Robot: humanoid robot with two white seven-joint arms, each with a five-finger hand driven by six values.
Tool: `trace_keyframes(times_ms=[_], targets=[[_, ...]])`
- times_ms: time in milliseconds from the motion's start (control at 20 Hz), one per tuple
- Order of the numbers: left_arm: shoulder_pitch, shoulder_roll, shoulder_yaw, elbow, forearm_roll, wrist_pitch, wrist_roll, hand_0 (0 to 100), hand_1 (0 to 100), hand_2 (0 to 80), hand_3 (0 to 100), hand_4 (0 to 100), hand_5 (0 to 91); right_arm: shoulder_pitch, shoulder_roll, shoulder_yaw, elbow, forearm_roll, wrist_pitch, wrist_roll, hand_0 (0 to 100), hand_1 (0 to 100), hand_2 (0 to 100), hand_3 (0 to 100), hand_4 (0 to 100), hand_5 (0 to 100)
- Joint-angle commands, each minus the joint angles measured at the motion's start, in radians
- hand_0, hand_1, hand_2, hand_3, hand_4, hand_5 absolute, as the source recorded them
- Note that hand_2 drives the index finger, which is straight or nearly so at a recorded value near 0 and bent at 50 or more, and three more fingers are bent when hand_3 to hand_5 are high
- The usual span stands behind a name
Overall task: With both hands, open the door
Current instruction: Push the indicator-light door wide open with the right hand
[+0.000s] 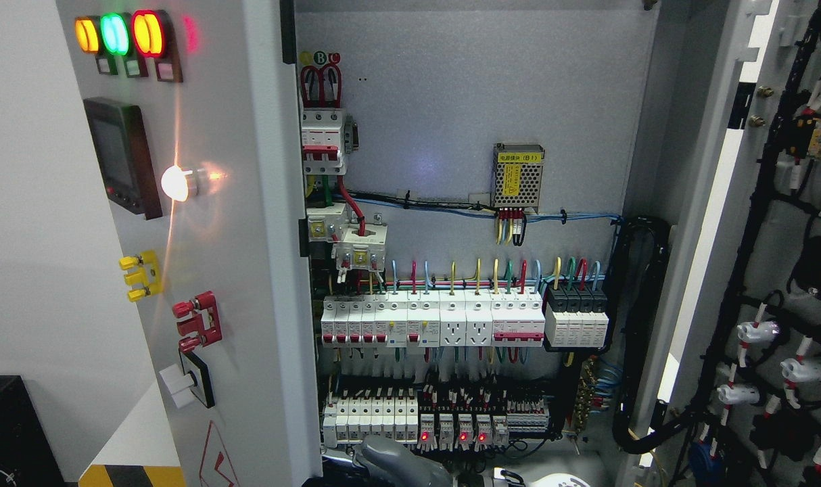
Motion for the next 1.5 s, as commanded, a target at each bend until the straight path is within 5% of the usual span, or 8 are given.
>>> trace_keyframes(times_ms=[0, 852, 1152, 1453], targets=[[0.000, -0.001, 0.000, 0.000, 0.000, 0.000, 0.000, 0, 0, 0.0, 0, 0, 0.0, 0.000, 0.062, 0.051, 0.007, 0.003, 0.000, -0.008, 0, 0, 0, 0, 0, 0], [0.000, 0.000, 0.000, 0.000, 0.000, 0.000, 0.000, 0, 0, 0.0, 0, 0, 0.0, -0.016, 0.116, 0.105, 0.019, 0.003, 0.000, -0.008, 0, 0, 0, 0, 0, 0], [0.000, 0.000, 0.000, 0.000, 0.000, 0.000, 0.000, 0, 0, 0.0, 0, 0, 0.0, -0.034, 0.180, 0.117, 0.077, 0.003, 0.000, -0.008, 0, 0, 0, 0, 0, 0], [0.000, 0.000, 0.000, 0.000, 0.000, 0.000, 0.000, 0, 0, 0.0, 0, 0, 0.0, -0.048, 0.188, 0.148, 0.082, 0.004, 0.000, -0.015, 0, 0, 0, 0, 0, 0]])
